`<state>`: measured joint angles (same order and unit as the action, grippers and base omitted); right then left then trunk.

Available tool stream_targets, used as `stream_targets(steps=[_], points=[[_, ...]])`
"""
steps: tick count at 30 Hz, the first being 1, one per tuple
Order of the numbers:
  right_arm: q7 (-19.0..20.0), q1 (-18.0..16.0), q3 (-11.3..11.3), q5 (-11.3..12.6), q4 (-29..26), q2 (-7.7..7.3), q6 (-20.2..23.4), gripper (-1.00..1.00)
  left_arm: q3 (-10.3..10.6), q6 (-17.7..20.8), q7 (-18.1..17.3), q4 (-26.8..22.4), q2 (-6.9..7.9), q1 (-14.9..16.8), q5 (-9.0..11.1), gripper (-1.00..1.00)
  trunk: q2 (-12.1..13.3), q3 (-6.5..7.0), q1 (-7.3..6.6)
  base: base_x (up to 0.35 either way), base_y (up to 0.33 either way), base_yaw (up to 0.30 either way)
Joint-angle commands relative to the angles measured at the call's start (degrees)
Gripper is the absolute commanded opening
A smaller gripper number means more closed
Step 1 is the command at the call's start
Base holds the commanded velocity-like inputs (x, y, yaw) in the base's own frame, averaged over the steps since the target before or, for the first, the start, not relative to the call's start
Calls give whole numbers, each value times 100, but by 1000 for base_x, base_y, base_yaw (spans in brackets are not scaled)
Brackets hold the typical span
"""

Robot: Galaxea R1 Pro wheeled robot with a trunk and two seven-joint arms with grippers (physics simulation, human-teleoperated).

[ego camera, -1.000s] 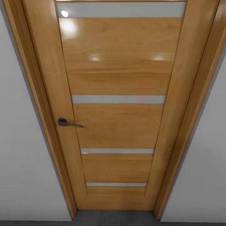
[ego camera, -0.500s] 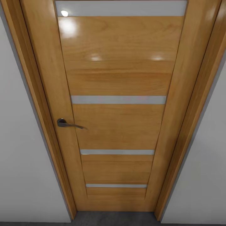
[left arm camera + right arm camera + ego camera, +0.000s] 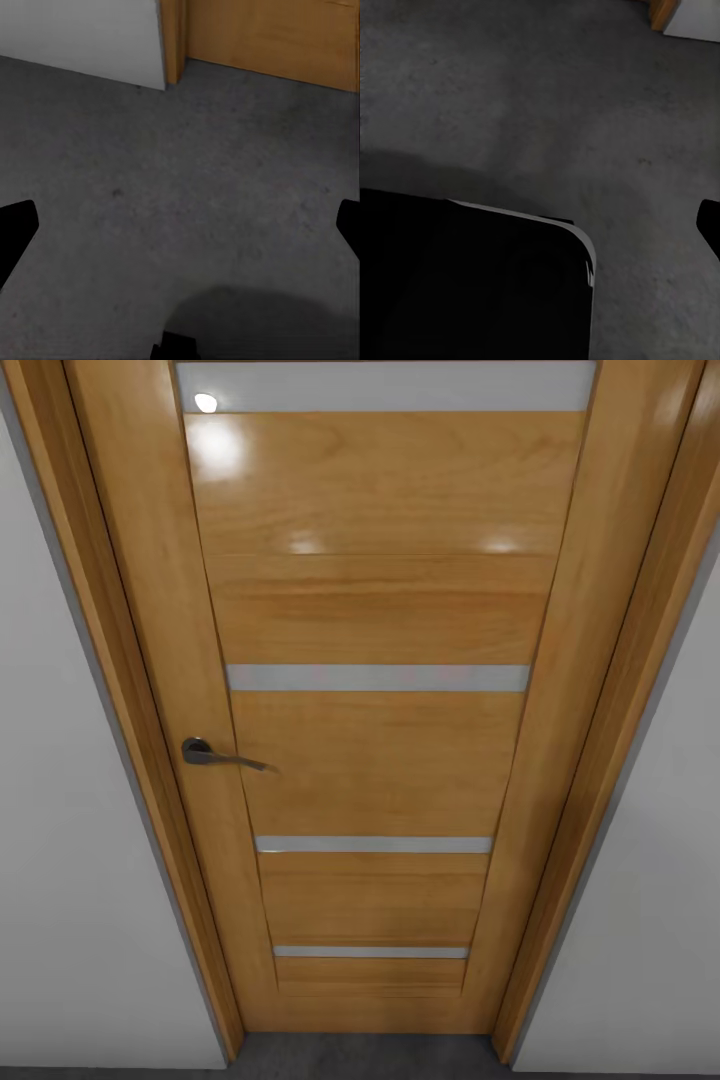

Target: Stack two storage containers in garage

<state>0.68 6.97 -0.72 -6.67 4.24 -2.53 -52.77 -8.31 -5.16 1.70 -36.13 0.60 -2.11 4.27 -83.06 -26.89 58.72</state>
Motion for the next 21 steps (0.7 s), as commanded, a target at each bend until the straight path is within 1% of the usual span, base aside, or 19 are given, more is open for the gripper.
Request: stream_targets(steps=[1,2,4,5,7,8,9,10,11,12,14,15,17,18,21], points=[[9,-2,-2,-8,6,-1,-18,100,13,342,22,-358,-3,15,49,100,-2,-4,0,0,0,0],[9,-2,-1,-8,6,-1,-18,100,13,534,27,-543,-7,24,50,100,-2,-4,0,0,0,0],[10,-2,5,-9,6,-1,-16,100,13,1312,32,-1297,-40,98,56,100,-2,-4,0,0,0,0],[11,-2,6,-9,6,-1,-15,100,15,1487,32,-1470,-58,131,57,100,-2,-4,0,0,0,0],[11,-2,13,-9,6,-3,-15,100,20,2015,37,-1975,-152,341,58,100,-2,-4,0,0,0,0],[11,-2,15,-9,6,-6,-14,100,17,2171,38,-2112,-201,491,55,100,-2,-4,0,0,0,0],[9,-2,16,-9,6,-7,-14,100,18,2229,40,-2159,-222,573,54,100,-2,-4,0,0,0,0],[6,-2,17,-9,6,-8,-14,100,17,2311,42,-2226,-255,742,50,100,-2,-4,0,0,0,0],[5,-2,18,-11,6,-9,-14,100,16,2367,38,-2263,-280,911,46,100,-2,-4,0,0,0,0],[4,-2,18,-15,6,-10,-14,100,15,2419,32,-2282,-304,1169,44,100,-2,-4,0,0,0,0],[1,-2,19,-14,5,-16,-18,100,14,2471,31,-2168,-350,1492,54,100,-2,-4,0,0,0,0],[1,-2,19,-13,5,-18,-19,100,14,2486,31,-2114,-380,1575,56,100,-2,-4,0,0,0,0],[2,-2,24,-16,2,-24,-21,100,17,2524,36,-1841,-572,1943,44,100,-2,-4,0,0,0,0],[2,-2,25,-16,1,-25,-22,100,18,2532,37,-1763,-624,2040,42,100,-2,-4,0,0,0,0],[2,-2,27,-18,-2,-27,-22,100,21,2545,38,-1193,-890,2627,38,100,-2,-4,0,0,0,0]])
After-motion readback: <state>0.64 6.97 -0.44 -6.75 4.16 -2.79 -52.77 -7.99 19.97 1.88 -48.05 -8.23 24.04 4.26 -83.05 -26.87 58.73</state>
